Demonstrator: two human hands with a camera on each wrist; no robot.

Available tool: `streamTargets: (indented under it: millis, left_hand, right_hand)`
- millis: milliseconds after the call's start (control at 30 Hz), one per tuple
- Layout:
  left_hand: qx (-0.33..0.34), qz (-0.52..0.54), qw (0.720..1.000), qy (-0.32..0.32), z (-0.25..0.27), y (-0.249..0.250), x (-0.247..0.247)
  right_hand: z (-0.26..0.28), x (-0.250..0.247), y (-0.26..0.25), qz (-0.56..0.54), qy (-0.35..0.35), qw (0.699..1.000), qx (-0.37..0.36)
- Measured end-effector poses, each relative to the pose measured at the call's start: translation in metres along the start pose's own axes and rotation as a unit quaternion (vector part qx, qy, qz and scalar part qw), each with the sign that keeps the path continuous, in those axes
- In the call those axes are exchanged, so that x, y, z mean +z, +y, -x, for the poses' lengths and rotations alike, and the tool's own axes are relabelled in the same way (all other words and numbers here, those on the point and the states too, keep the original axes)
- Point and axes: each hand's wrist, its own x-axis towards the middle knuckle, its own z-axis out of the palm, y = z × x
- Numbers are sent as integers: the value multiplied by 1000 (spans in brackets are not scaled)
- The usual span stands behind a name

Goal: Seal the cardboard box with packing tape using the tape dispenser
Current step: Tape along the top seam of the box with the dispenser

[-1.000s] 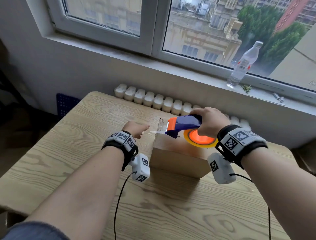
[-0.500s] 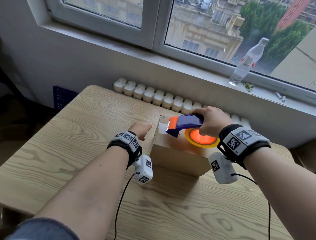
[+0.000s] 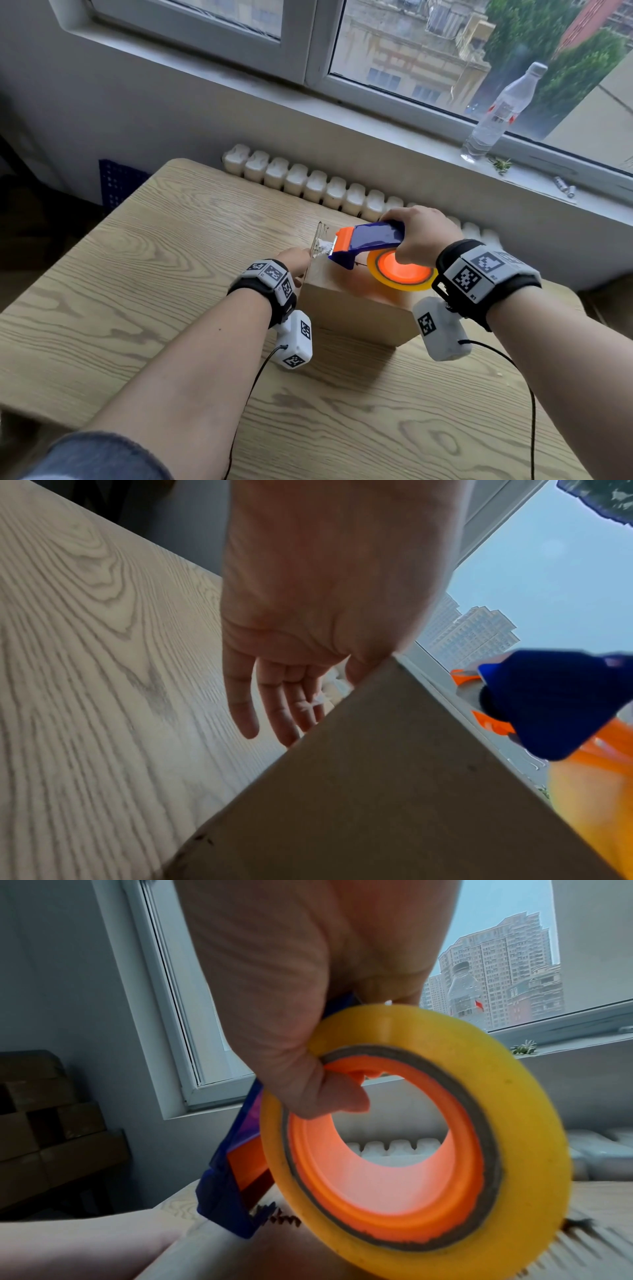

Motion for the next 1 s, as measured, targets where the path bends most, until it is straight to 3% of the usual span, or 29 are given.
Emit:
streamTargets:
  millis: [200, 367, 600, 700, 800, 867, 900, 1000]
  left_hand:
    - [-2, 4, 1000, 30, -4, -1, 0]
    - [-50, 50, 996, 46, -8, -8, 1]
    - [-9, -72, 997, 26, -10, -12, 1]
    - [58, -20, 995, 76, -8, -7, -8]
    - [173, 44, 984, 17, 4, 10, -22]
    - [195, -66, 977, -54, 10, 19, -26]
    - [193, -163, 966, -60, 10, 19, -26]
    - [203, -379, 903, -3, 9, 17, -19]
  right_hand:
    - [0, -2, -2, 6, 2, 1000, -8]
    - [0, -2, -2, 4, -5, 1000, -7]
    - [-1, 1, -2, 0, -2, 1000, -6]
    - [-1, 1, 0, -12, -3, 1000, -2]
    - [2, 0, 3, -33, -4, 999, 3]
    - [3, -1, 5, -47, -2, 999, 7]
    - [4, -1, 6, -53, 0, 999, 7]
    - [6, -2, 8, -65, 1, 998, 8]
